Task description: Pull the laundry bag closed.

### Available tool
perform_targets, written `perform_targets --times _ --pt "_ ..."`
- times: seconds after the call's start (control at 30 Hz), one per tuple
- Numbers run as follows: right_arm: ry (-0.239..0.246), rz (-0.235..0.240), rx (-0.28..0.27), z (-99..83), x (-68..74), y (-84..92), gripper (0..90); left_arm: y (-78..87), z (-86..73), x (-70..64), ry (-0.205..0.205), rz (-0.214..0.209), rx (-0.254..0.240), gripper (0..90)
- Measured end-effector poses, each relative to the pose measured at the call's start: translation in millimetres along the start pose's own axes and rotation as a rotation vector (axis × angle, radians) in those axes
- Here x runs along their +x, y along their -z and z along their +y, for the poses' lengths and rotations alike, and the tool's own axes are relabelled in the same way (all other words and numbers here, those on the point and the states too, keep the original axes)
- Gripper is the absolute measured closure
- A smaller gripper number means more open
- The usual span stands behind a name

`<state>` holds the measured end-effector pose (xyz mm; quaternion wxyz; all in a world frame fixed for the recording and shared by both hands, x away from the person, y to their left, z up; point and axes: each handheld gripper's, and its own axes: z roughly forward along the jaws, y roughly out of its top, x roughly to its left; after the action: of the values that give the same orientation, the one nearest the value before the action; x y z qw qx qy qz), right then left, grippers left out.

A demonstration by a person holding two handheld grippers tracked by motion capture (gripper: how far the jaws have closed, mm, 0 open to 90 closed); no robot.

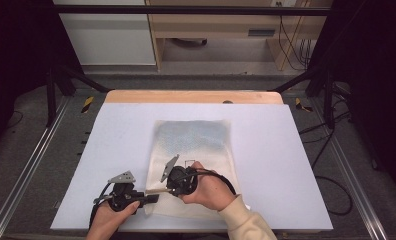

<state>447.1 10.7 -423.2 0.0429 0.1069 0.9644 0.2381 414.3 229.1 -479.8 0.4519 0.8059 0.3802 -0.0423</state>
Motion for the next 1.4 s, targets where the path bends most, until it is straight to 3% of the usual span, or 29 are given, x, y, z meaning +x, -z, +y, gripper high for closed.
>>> perform_targets --times 0.77,1.4 --pt "-0.076 -0.032 -0.039 -39.4 -2.7 23.6 82.0 -3.6 0.1 -6.2 -0.021 -0.010 0.012 82.5" --pt "-0.106 -0.034 -0.052 -59.9 -1.2 31.9 82.1 -5.5 -0.4 -9.1 -0.039 -0.006 0.031 82.1"
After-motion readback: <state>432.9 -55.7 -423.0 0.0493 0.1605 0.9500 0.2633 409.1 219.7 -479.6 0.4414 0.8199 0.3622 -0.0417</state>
